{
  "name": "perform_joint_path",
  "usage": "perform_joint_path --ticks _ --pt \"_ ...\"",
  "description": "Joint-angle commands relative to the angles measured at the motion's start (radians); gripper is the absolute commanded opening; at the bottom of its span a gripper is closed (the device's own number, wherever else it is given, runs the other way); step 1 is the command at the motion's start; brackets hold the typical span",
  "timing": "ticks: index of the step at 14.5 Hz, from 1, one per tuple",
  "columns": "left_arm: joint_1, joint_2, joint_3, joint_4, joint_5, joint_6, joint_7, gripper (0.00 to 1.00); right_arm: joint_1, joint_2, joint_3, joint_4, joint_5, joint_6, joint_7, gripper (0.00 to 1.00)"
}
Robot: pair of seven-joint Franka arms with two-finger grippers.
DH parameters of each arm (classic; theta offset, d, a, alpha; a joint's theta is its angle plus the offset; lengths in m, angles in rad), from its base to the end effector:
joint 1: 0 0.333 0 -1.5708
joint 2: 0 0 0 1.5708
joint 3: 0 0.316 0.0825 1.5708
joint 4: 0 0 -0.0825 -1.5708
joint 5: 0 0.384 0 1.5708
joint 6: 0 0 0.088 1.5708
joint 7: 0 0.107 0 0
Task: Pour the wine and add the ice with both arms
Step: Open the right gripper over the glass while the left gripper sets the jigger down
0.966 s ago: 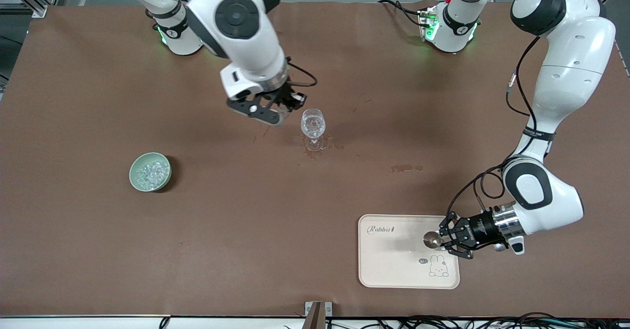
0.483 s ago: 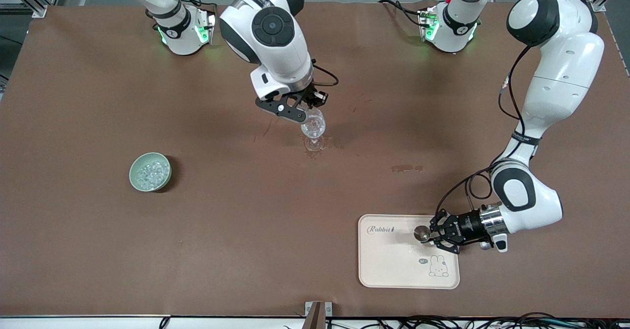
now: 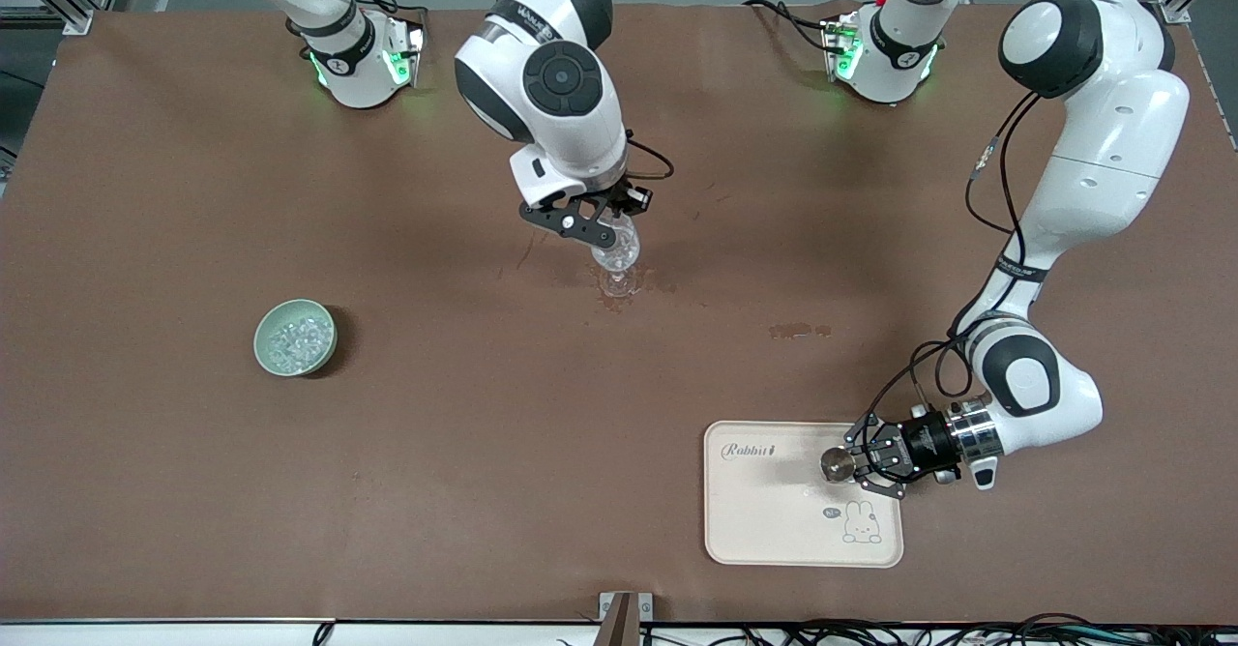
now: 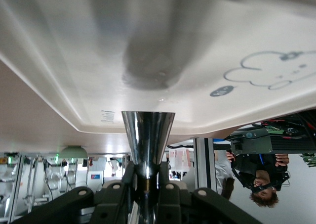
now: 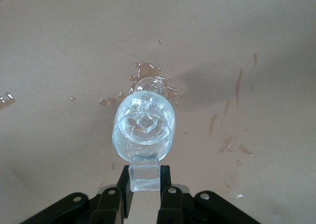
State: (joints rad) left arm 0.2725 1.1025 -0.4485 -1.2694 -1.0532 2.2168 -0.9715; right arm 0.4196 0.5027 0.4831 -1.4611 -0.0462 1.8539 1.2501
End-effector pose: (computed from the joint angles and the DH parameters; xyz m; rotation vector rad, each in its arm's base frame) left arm 0.7437 -0.0698 0.1359 1.2869 1.6086 -0.8462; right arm 0.4676 0.4988 0.4144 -3.0333 0.5812 0.2891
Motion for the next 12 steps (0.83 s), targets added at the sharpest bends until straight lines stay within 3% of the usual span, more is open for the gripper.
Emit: perform_joint_path --ticks 1,6,9,10,11,12 --pt "0.03 0.045 -0.006 0.024 -0.039 -0.049 0.051 0.01 0.008 0.028 0.002 0.011 -0.027 0.004 0.023 0.08" --pt "0.033 0.053 -0.004 0.022 -0.039 -0.055 0.06 0.01 0.008 0.051 0.002 0.018 -0.034 0.005 0.022 0.11" --pt "0.033 0.047 -0.004 0.018 -0.039 -0.055 0.05 0.28 0.008 0.051 0.002 0.018 -0.032 0.021 0.022 0.12" --pt "0.034 0.042 -0.004 0.015 -0.036 -0.055 0.05 0.42 0.008 0.051 0.002 0.018 -0.032 0.021 0.022 0.13" --pt "0.037 0.042 -0.003 0.015 -0.033 -0.055 0.053 0.69 0.008 0.051 0.002 0.018 -0.034 0.021 0.022 0.13" --pt "0.037 0.036 -0.003 0.013 -0.031 -0.055 0.051 0.78 0.008 0.053 0.002 0.018 -0.032 0.021 0.022 0.14"
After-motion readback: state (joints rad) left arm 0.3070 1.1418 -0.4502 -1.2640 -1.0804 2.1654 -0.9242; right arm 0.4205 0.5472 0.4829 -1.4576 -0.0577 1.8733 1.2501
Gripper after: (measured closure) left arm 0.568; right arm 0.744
